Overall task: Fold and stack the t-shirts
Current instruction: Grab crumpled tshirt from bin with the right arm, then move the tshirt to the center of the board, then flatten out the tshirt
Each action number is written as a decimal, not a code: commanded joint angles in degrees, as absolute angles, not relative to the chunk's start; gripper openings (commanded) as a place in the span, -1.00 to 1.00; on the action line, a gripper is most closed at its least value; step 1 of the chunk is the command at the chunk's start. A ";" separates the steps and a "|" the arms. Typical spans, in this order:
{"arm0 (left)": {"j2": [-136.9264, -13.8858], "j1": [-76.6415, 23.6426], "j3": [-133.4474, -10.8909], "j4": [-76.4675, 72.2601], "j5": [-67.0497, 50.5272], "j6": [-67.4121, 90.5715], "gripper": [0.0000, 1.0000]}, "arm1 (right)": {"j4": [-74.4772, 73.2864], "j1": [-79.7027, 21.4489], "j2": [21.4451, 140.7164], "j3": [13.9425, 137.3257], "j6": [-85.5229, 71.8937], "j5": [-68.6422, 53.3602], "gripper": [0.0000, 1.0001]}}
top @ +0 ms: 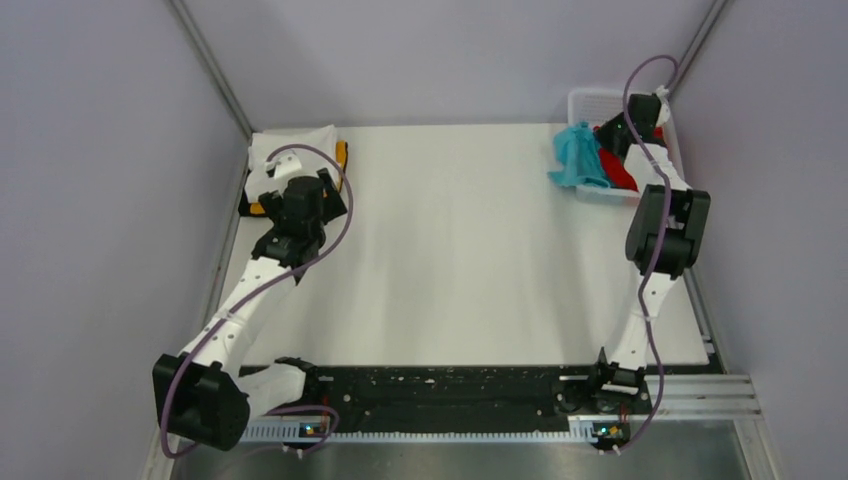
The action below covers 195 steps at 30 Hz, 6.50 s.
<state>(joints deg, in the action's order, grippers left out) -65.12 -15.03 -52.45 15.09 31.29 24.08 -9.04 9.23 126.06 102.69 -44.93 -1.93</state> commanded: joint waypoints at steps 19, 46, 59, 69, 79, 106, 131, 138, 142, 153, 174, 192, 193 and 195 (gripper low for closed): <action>-59.55 -14.68 -50.81 12.30 31.20 25.09 0.98 | 3.87 8.84 105.06 117.89 -36.97 -20.15 -1.00; -55.89 -14.58 -48.49 13.44 33.03 27.60 0.98 | -2.04 -11.53 99.52 125.20 -39.77 -43.99 -1.00; -63.37 -14.49 -50.52 18.30 25.84 31.78 0.98 | -18.95 -4.66 92.84 77.39 -25.84 -17.72 0.96; -79.17 -14.49 -56.72 22.48 10.70 34.51 0.97 | -18.42 -20.87 87.53 67.31 -7.32 -5.39 0.97; -93.75 -14.85 -62.92 21.23 -3.91 36.82 0.65 | -14.80 -39.15 92.64 66.30 -8.01 4.24 0.91; -93.97 -17.67 -63.37 23.27 6.10 39.79 -1.00 | -16.87 -35.41 93.21 63.75 -19.72 23.50 -1.00; -62.22 -17.64 -86.79 13.24 18.03 22.94 -1.00 | -10.82 -18.02 64.90 86.86 -11.61 4.61 -1.00; -61.28 -17.75 -93.35 11.76 13.63 19.97 -1.00 | -10.46 -17.94 63.55 93.34 -10.24 -4.61 -1.00; -63.43 -17.75 -98.27 11.51 15.02 17.89 -1.00 | -9.83 -17.95 65.70 97.00 -7.51 -3.32 -1.00; -89.33 -17.51 -124.93 15.16 25.51 10.22 -1.00 | -4.22 -17.13 81.79 106.74 -5.20 6.04 -1.00; -93.38 -15.20 -127.66 3.15 20.04 9.46 -1.00 | -1.24 -12.06 87.83 116.28 -7.41 0.91 -1.00; -58.17 -16.51 -38.22 10.77 5.84 36.32 -1.00 | -23.35 -12.23 52.61 41.41 -32.55 -0.42 -1.00; -58.15 -16.52 -37.32 13.04 6.97 37.10 -1.00 | -25.00 -12.29 52.80 40.33 -33.17 1.18 -1.00; -58.71 -16.51 -36.43 17.09 5.70 38.24 -1.00 | -26.79 -12.28 53.92 38.52 -34.70 0.47 -1.00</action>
<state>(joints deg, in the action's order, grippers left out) -60.93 -16.60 -37.15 11.73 5.32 32.67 -20.21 -13.21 54.89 40.29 -29.32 -2.42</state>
